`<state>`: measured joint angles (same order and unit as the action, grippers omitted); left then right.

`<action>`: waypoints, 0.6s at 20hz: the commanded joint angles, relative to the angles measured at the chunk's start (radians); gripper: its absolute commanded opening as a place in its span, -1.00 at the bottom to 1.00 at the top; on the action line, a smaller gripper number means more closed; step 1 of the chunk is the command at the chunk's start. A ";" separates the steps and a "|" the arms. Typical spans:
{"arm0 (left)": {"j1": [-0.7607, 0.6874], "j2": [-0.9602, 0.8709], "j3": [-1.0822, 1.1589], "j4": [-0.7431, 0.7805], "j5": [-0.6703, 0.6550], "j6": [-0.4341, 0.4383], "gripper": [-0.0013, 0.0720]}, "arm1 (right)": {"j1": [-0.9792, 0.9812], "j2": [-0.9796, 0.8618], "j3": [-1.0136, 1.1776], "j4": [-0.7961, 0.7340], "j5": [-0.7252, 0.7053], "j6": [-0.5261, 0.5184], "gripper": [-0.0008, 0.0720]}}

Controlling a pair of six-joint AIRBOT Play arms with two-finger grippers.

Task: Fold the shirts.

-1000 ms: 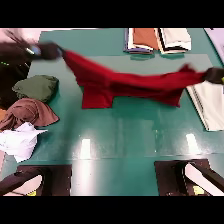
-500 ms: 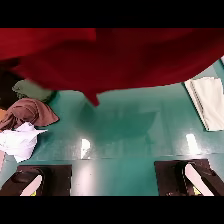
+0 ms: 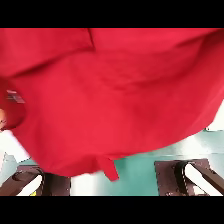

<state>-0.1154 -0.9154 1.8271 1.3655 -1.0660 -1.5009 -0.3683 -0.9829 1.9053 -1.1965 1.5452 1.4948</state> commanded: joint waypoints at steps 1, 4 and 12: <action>0.001 -0.185 -0.193 -0.046 -0.040 -0.043 -0.91 | 0.000 -0.094 -0.228 -0.002 0.040 0.007 -0.93; 0.001 -0.399 -0.272 -0.097 -0.024 -0.007 -0.91 | 0.002 -0.226 -0.436 -0.002 0.015 0.006 -0.93; 0.001 -0.683 -0.270 -0.189 0.123 0.044 -0.91 | 0.112 -0.572 -0.404 -0.007 -0.222 -0.003 -0.93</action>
<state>-0.1150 -1.5402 1.5620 1.2182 -1.0050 -1.4708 -0.2878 -1.4521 1.4528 -1.2079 1.3899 1.4937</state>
